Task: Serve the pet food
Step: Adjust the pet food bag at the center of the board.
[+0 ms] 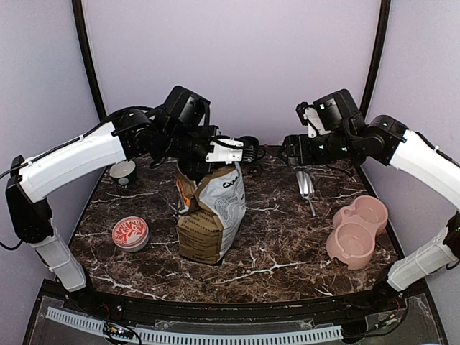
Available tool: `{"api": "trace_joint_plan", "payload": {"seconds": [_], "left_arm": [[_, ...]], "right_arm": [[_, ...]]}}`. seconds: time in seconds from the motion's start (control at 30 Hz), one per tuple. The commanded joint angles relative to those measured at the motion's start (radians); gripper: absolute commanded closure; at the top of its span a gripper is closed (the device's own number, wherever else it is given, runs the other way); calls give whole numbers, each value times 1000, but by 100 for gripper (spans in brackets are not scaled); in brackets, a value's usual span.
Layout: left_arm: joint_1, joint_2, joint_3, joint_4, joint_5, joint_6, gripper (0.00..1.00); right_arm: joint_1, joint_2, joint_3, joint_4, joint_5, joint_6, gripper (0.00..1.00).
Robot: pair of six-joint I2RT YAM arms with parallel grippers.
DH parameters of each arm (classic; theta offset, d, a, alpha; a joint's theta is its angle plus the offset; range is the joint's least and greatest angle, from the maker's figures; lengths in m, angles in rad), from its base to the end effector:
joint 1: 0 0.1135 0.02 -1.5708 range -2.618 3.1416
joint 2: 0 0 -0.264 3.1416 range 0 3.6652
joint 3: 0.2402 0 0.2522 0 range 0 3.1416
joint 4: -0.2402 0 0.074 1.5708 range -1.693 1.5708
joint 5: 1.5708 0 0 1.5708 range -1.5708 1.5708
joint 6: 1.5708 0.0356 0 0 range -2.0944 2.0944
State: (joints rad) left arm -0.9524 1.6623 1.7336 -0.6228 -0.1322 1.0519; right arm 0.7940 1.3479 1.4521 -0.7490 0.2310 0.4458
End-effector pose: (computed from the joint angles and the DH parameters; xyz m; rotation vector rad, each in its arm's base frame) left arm 0.2225 -0.3047 0.3964 1.7457 1.2088 0.1993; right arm 0.2062 0.1982 0.3908 -0.2587 2.2153 0.4355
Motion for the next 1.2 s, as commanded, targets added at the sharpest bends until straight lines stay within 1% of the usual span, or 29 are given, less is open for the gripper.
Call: {"api": "trace_joint_plan", "payload": {"seconds": [0.0,0.1,0.23,0.3,0.37,0.43,0.5,0.63,0.67,0.73,0.8,0.87,0.93,1.03,1.07,1.17], "left_arm": [[-2,7,25,0,-31,57,90],[-3,12,22,53,-63,95,100],[-7,18,40,182,-78,158,100],[-12,5,31,307,-50,191,100],[-17,-13,-7,467,10,203,100],[-17,-16,-35,584,69,203,100],[-19,-1,-47,672,82,221,100],[-20,13,-125,879,66,306,100],[-21,13,-131,905,54,315,100],[-22,4,-127,874,32,310,99],[-22,-25,-114,797,26,252,86],[-24,-64,-89,699,18,173,77],[-25,-112,-92,639,-5,101,68],[-36,-189,-113,585,-66,-2,55],[-41,-218,-116,576,-109,-35,51],[-54,-260,-86,520,-210,-155,42]], "right_arm": [[-15,-19,-14,37,-11,-10,17],[-20,-19,-20,41,-18,-12,17],[-30,-20,-37,51,-18,-6,17],[-37,-18,-45,60,-22,4,17],[-43,-14,-53,74,-36,15,17],[-47,-5,-58,89,-52,22,17],[-47,4,-59,102,-74,31,17],[-47,7,-65,127,-115,46,17],[-48,6,-67,131,-123,48,17],[-48,2,-68,134,-134,53,17],[-48,-2,-70,136,-140,57,17],[-47,-8,-70,141,-142,60,17],[-48,-11,-65,144,-144,60,17],[-47,-9,-48,146,-152,60,17],[-47,-7,-41,145,-154,60,17],[-48,-3,-21,146,-162,60,17]]}}
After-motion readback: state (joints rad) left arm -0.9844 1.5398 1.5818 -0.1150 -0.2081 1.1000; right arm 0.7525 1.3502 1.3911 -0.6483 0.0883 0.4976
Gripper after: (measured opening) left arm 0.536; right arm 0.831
